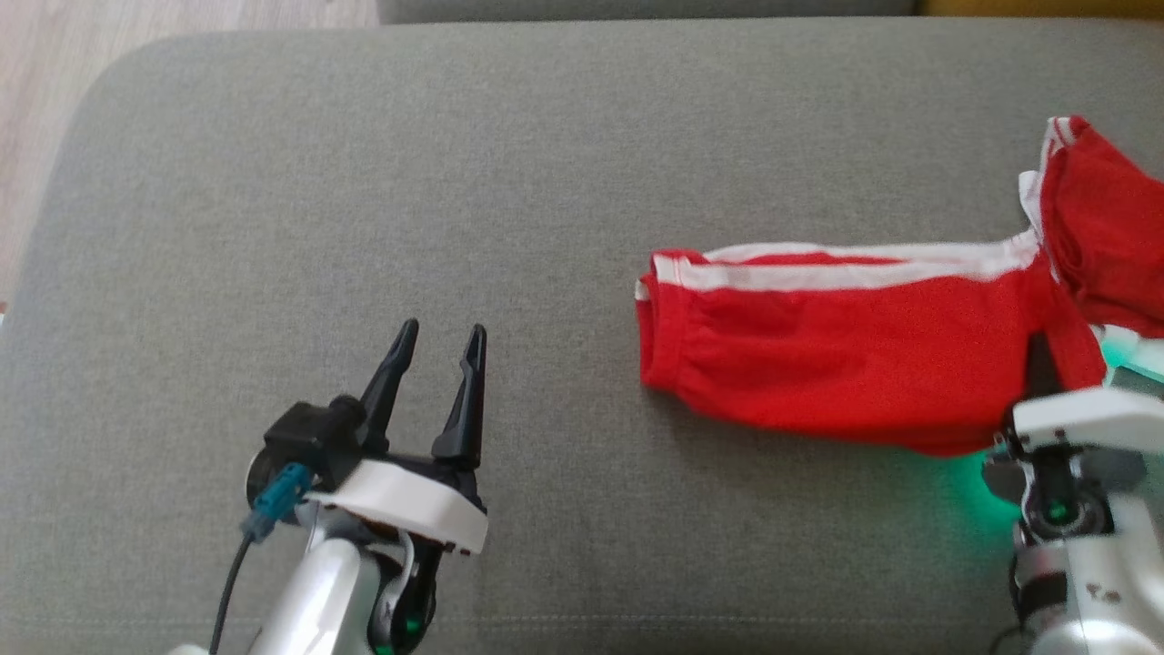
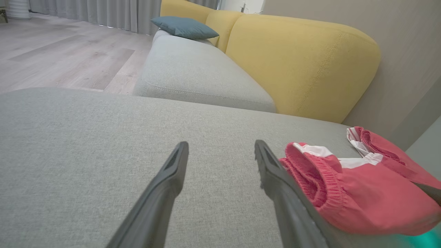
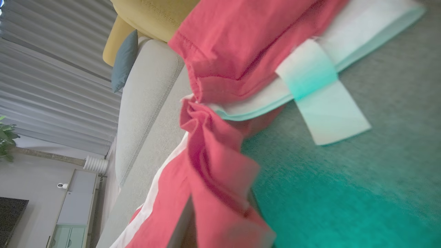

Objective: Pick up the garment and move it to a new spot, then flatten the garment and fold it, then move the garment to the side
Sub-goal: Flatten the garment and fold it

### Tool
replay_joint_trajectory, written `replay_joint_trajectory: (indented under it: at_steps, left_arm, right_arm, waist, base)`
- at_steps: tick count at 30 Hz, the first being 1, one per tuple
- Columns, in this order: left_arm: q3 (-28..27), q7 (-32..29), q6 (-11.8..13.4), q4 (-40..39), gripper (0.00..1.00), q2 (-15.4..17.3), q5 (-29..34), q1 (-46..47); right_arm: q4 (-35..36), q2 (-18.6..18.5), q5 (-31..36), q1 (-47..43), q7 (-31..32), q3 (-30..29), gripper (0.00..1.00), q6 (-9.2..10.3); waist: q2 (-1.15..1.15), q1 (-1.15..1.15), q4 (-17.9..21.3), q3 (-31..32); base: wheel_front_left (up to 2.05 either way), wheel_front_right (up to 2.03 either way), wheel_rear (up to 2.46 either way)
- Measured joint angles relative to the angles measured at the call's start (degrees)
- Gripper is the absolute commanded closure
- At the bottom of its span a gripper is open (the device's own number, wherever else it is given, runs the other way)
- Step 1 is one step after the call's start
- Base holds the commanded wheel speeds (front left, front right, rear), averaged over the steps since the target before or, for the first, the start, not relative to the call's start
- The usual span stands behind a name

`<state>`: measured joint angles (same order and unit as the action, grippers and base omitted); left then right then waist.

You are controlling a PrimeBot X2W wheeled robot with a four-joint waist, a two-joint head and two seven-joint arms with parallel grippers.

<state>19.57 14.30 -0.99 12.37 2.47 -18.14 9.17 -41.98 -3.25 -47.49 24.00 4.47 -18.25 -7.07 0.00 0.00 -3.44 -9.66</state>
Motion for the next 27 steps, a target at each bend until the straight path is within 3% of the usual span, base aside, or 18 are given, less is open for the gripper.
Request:
replay_joint_trajectory:
  at_steps: [13,19,27]
  left_arm:
    - [0.4,0.0,0.0,0.1,0.0,0.0,0.0,-1.0]
    - [0.4,0.0,0.0,0.5,0.0,0.1,0.0,-1.0]
    - [0.3,0.0,0.0,1.2,0.0,0.1,0.0,-2.5]
  right_arm:
    - [1.6,0.5,-2.4,-3.3,-3.6,2.2,1.0,0.0]
    - [6.1,0.5,-5.5,-3.1,-5.8,9.4,1.0,0.0]
    - [13.9,0.5,-11.4,-3.9,-7.3,23.2,1.0,0.0]
  waist:
    - [0.0,0.0,-1.3,0.5]
    - [0.0,0.0,-2.1,1.4]
    - [0.0,0.0,-2.6,3.3]
  base:
    - [0.0,0.0,0.0]
    - [0.0,0.0,0.0]
    - [0.0,0.0,0.0]
